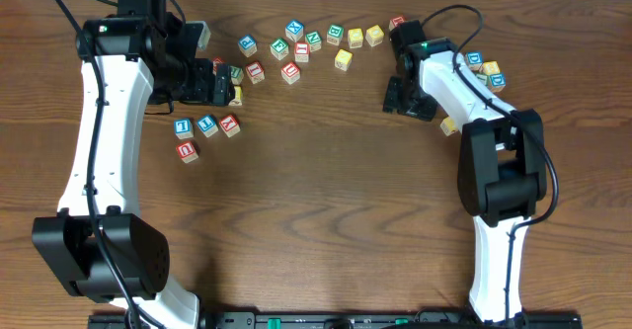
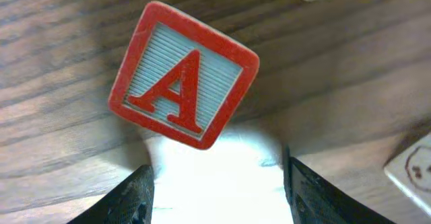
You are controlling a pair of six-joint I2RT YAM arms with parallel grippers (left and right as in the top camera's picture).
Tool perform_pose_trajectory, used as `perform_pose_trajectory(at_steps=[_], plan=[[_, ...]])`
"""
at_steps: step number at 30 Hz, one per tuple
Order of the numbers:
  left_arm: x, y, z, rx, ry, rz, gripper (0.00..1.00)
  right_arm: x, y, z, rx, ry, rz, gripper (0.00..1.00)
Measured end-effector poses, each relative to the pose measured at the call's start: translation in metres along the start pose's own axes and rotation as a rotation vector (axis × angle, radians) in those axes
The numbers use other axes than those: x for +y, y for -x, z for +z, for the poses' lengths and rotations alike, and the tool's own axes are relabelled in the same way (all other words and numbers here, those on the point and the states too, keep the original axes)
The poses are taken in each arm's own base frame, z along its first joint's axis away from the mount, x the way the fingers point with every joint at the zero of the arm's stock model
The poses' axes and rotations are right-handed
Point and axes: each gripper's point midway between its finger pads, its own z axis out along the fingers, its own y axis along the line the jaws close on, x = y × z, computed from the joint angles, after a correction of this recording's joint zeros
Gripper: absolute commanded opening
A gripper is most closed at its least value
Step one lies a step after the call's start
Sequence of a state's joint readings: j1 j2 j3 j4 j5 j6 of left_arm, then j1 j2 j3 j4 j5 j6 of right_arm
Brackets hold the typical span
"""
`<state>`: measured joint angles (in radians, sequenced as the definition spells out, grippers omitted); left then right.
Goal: Spell out AI2
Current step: 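Lower the right gripper and close it on the red A block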
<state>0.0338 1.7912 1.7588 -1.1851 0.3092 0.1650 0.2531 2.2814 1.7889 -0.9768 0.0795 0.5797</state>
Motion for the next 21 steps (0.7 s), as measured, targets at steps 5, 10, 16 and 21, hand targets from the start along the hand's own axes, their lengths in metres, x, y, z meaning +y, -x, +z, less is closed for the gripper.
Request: perform_pose_trajectory(at_steps=[5,10,16,21], plan=[[0.000,0.001,0.000,-0.004,0.000,0.001,0.98,0.013,0.017,-0.018,-0.034,0.048,0.085,0.55],[0.000,0.001,0.000,-0.004,0.000,0.001,0.98,0.019,0.033,-0.028,-0.091,0.070,0.201,0.49],[0.000,0.001,0.000,-0.004,0.000,0.001,0.98,0.016,0.040,-0.028,-0.125,0.055,0.268,0.47],[0.000,0.001,0.000,-0.004,0.000,0.001,0.98,0.013,0.043,-0.024,-0.144,0.043,0.290,0.46]])
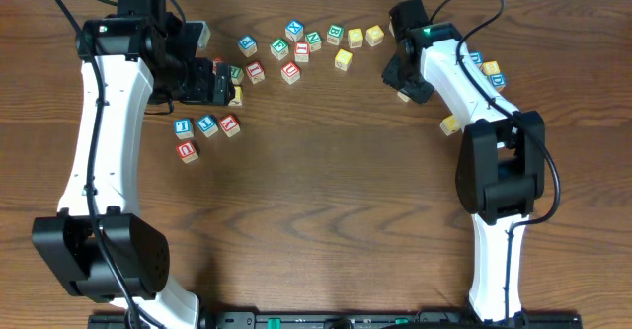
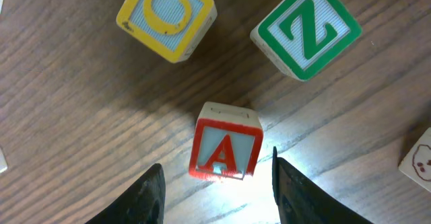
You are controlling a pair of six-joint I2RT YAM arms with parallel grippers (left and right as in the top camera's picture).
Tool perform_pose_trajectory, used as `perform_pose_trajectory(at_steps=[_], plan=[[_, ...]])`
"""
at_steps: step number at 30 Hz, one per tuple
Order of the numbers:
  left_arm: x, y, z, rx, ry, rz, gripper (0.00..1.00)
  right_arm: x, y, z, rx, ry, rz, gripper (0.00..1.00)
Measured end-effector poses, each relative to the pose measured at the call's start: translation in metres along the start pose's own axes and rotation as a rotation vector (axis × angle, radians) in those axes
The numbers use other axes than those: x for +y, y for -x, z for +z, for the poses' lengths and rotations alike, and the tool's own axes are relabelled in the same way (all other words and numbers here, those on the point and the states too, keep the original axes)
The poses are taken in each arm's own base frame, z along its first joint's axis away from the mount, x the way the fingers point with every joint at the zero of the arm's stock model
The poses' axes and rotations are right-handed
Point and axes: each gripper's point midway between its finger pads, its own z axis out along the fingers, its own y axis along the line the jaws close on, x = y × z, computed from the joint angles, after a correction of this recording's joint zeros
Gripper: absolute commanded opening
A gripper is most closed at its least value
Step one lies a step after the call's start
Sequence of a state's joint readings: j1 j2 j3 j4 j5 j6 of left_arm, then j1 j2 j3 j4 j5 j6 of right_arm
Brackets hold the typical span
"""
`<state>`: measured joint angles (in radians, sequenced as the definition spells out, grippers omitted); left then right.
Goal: Spell out AI2
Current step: 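Lower the right gripper and close it on the red A block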
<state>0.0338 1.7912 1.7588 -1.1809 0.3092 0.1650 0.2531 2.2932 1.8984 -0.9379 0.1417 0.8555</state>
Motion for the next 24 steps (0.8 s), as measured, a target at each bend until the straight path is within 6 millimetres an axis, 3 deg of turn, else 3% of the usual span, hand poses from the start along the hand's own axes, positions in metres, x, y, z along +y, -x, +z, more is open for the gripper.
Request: perform_pose_trajectory(at_steps=[11,17,24], plan=[[0.000,0.000,0.000,0.000,0.000,0.000,0.98,-0.003,-0.004,0.029,0.005,-0.028,-0.021,0.38],[0.000,0.000,0.000,0.000,0.000,0.000,0.98,-0.001,-0.003,0.030,-0.002,-0.022,-0.093,0.25],[0.000,0.000,0.000,0.000,0.000,0.000,0.98,-0.001,-0.002,0.030,-0.006,-0.024,-0.185,0.23]])
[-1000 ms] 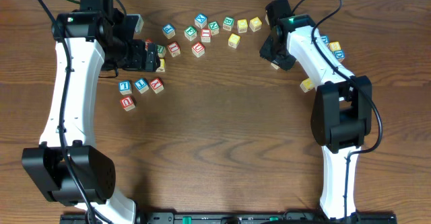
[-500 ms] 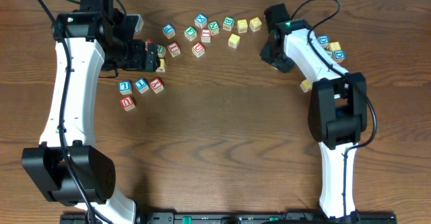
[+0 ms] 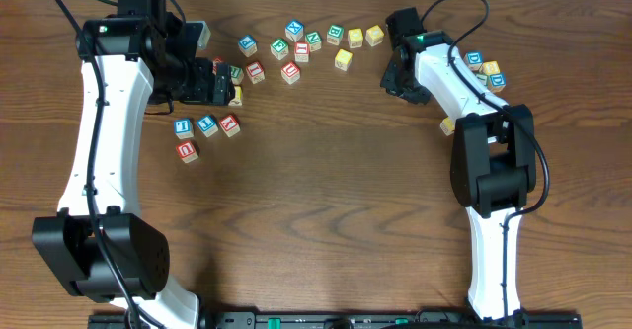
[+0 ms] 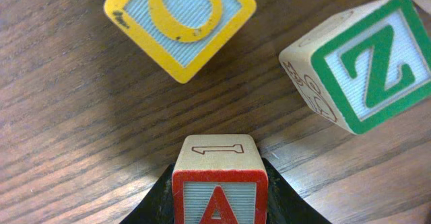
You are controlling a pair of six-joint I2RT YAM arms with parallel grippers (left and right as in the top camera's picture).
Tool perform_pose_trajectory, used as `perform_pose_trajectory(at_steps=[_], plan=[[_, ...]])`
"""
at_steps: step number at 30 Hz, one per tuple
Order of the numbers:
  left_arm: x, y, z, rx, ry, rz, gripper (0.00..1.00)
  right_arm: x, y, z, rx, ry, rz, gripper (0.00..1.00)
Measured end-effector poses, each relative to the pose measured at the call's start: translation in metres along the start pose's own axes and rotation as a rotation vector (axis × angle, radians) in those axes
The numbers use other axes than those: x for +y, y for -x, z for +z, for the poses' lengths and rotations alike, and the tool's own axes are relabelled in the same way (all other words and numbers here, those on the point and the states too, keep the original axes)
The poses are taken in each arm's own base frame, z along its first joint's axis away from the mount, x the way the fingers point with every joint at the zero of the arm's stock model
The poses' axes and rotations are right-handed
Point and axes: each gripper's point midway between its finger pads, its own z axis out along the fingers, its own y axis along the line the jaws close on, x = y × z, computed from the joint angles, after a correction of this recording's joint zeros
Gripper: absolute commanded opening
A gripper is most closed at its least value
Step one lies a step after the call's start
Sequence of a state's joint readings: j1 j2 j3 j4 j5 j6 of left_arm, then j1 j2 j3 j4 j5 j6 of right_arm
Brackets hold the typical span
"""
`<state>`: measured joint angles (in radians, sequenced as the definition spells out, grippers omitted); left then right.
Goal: Spell out AI2
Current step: 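Lower the right gripper and close it on the red A block, then carry the A block with the right gripper toward the table center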
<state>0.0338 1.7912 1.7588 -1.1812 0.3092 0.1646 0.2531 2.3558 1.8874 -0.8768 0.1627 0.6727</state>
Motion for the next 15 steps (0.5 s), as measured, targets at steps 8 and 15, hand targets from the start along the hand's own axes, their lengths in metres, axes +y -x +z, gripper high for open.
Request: perform_pose_trajectory(at_steps=[8,15], plan=[[0.000,0.000,0.000,0.000,0.000,0.000,0.98,0.002,-0.001,0.000,0.008,0.012,-0.128,0.16],[0.000,0.000,0.000,0.000,0.000,0.000,0.98,0.016,-0.013,-0.003,0.067,0.106,-0.231,0.16]])
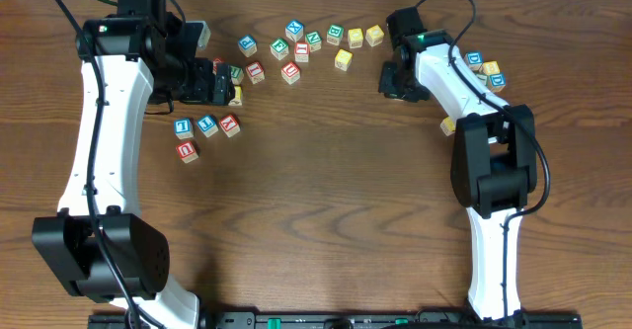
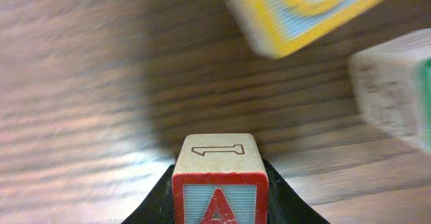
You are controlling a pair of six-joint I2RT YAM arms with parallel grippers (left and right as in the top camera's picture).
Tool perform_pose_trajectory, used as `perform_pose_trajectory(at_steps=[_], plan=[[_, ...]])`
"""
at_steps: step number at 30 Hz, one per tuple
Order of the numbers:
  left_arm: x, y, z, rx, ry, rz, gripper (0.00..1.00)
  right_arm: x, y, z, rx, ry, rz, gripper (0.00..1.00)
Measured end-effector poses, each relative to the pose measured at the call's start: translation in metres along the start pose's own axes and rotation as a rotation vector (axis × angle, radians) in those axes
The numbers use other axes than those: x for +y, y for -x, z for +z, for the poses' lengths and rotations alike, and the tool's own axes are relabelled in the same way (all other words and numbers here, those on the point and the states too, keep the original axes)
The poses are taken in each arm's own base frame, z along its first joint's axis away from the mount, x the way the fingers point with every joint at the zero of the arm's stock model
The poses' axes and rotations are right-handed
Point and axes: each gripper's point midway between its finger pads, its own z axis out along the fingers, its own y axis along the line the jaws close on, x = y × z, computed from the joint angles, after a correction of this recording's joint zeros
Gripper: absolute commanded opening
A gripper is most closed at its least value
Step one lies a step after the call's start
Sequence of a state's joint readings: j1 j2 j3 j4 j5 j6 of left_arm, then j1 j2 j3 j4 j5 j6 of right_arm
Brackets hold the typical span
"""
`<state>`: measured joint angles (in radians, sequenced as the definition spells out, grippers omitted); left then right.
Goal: Spell out AI2
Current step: 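Carry the A block with the right gripper toward the table center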
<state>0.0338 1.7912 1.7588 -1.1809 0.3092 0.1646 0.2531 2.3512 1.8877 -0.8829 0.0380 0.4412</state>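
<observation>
The red-framed A block [image 2: 220,183], a "1" drawn on its top face, sits between the dark fingers of my right gripper [image 2: 220,200], which is shut on it. Overhead, the right gripper [image 1: 391,78] is at the table's upper right and hides the block. A blue I block [image 1: 182,126] lies at the left beside two more blocks. My left gripper [image 1: 215,82] hangs among blocks at the upper left; its jaws do not show clearly. I see no 2 block.
A yellow C block [image 2: 303,12] and a green block [image 2: 397,96] lie blurred just beyond the held block. Several loose blocks [image 1: 301,47] spread along the table's back. More blocks [image 1: 489,70] sit behind the right arm, and one [image 1: 449,125] beside it.
My right gripper, still shut on the A block, has shifted a little to the left. The C and green blocks now sit further to the upper right of its view, blurred. The left arm is unchanged.
First my right gripper was open with the tilted A block just ahead of its fingers. Then it stood open over the squared A block near the C and Z blocks. After that it was shut on the A block, and now it has moved with it.
</observation>
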Motion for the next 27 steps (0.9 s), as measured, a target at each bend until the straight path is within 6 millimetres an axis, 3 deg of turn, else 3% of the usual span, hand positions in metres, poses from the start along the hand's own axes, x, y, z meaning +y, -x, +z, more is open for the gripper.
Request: perform_pose_trajectory(at_steps=[5,15,27], plan=[[0.000,0.000,0.000,0.000,0.000,0.000,0.98,0.020,-0.017,-0.004,0.066,0.083,-0.058,0.16],[0.001,0.004,0.000,-0.017,0.003,0.005,0.98,0.086,-0.082,-0.014,0.178,0.128,-0.248,0.16],[0.001,0.004,0.000,-0.017,0.003,0.005,0.98,0.150,-0.130,-0.022,0.136,0.114,-0.376,0.15]])
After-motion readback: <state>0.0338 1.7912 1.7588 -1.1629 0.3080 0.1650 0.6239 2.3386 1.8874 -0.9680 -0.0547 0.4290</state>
